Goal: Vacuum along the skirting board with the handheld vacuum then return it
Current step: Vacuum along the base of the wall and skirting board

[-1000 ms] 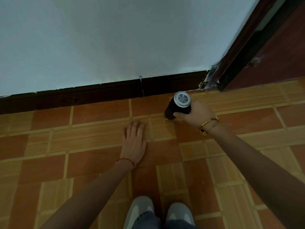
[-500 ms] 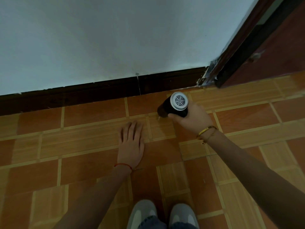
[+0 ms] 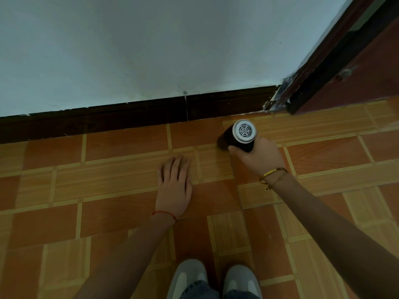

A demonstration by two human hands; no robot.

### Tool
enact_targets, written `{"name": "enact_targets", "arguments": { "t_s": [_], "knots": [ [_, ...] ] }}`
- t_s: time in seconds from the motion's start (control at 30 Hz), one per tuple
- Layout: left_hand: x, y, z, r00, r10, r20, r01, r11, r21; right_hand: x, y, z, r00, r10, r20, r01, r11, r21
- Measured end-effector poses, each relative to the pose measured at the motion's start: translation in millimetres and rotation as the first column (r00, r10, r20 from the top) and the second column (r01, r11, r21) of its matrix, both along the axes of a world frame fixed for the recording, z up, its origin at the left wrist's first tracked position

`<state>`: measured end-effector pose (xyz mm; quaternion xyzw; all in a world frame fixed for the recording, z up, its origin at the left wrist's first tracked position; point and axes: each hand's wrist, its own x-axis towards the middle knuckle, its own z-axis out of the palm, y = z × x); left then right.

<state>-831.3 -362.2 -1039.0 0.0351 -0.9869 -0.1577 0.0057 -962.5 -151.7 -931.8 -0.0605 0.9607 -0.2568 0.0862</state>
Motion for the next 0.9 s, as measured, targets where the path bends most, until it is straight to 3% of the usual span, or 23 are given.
{"name": "enact_targets", "arguments": {
  "t_s": [0.17,0.33,0.5,0.73,0.9],
  "knots": [
    [-0.3,0.0,0.2,1.000,0.001,0.008,-0.001,1.000,-0.008,-4.3,5.3,-4.0,0.995,-0.093,-0.018,0.092,0.994,-0.050],
    [-0.1,-0.3,0.3,1.000,-0.003,0.013,0.004,1.000,-0.009,-6.9,5.2,-5.2,0.997,-0.080,-0.001,0.080,0.996,-0.036],
    [-0.6,-0.3,-0.7,1.000,-0.004,0.030,0.004,1.000,-0.010,-15.9,16.5,-13.7,0.977,-0.207,-0.050,0.205,0.978,-0.046],
    [-0.5,-0.5,-1.2,1.000,-0.003,0.029,0.003,1.000,-0.023,-30.3,16.3,-12.8,0.999,-0.039,-0.012,0.039,0.998,-0.056],
    [-1.1,-0.4,-1.4,1.000,0.000,0.028,0.000,1.000,-0.022,-45.7,22.3,-22.7,0.964,-0.253,-0.078,0.251,0.967,-0.028]
  ]
}}
